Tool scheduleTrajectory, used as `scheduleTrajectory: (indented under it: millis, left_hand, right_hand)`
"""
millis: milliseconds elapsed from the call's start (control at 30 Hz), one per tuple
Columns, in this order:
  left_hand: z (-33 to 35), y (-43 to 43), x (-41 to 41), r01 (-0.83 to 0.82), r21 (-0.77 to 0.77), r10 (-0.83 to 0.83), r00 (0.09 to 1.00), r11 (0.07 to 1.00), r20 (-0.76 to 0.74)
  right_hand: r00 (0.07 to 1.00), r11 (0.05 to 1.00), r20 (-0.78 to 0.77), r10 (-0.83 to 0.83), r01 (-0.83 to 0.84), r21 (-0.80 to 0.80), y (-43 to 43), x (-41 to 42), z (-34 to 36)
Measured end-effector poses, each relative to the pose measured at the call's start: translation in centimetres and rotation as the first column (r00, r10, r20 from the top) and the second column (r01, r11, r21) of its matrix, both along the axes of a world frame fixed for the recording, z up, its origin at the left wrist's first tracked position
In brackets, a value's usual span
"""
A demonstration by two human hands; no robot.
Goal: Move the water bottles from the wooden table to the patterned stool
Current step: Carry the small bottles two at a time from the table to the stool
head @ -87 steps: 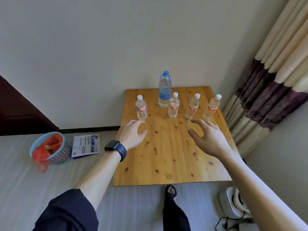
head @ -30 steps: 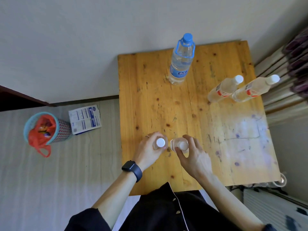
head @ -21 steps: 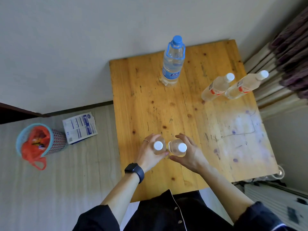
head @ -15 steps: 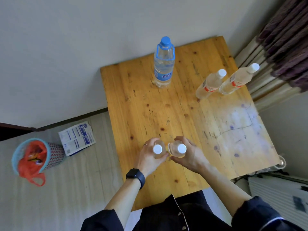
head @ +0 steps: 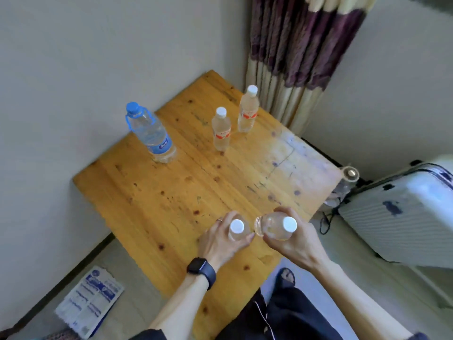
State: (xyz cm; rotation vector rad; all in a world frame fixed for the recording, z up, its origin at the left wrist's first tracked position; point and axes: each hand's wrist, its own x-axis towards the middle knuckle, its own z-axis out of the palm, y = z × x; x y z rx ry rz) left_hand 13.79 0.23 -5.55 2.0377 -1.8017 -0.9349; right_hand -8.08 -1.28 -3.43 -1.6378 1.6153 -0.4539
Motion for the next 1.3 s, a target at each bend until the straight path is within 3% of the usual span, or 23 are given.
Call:
scheduleTrajectory:
  millis: [167, 300, 567, 667, 800, 967, 1167, 1300]
  left_hand:
    - [3.3, -2.8, -9.7, 0.349, -0.173, -0.342, 0.937, 0.921, 0.066]
    - [5.6, -1.9, -19.8, 0.537, -0.255, -0.530, 0.842, 0.804, 0.100]
    - [8.6, 8.3, -39.6, 0.744, -0.254, -0.763, 0.645, 0.617, 0.034]
    - [8.6, 13.5, -46.7, 0.840, -0.263, -0.865, 0.500, 0.474, 0.039]
    - [9.2, 19.9, -55.6, 0.936, -0.216, -0.957, 0.289, 0.278, 0.018]
    - [9.7, 28.2, -66.8, 0.982, -0.184, -0.998, -0.032, -0.041, 0.056]
    - [10.4, 38.4, -79.8, 0.923, -0.205, -0.945, -0.319, -0.327, 0.070]
    - [11.7, 45.4, -87.0, 0.863, -0.203, -0.885, -0.464, -0.462, 0.041]
  right_hand:
    - [0.939, 0.935, 0.000, -0.345, 0.344, -0.081, 4.8, -8.7, 3.5]
    - [0.796, 0.788, 0.041, -0.604, 0.604, -0.119, 11.2, -16.7, 5.4]
    - [0.509, 0.493, -0.001, -0.861, 0.833, -0.253, 28.1, -31.0, 7.9]
    - [0.351, 0.342, -0.004, -0.936, 0.908, -0.241, 35.0, -35.0, 8.1]
    - [0.100, 0.106, -0.040, -0.994, 0.972, -0.209, 43.7, -39.2, 8.0]
    - [-0.189, -0.178, -0.073, -0.979, 0.974, -0.140, 53.7, -43.5, 7.6]
    - [-0.472, -0.448, -0.119, -0.874, 0.876, -0.180, 63.3, -48.2, 8.4]
    - [-0.593, -0.573, -0.105, -0.798, 0.802, -0.170, 68.8, -51.0, 9.8]
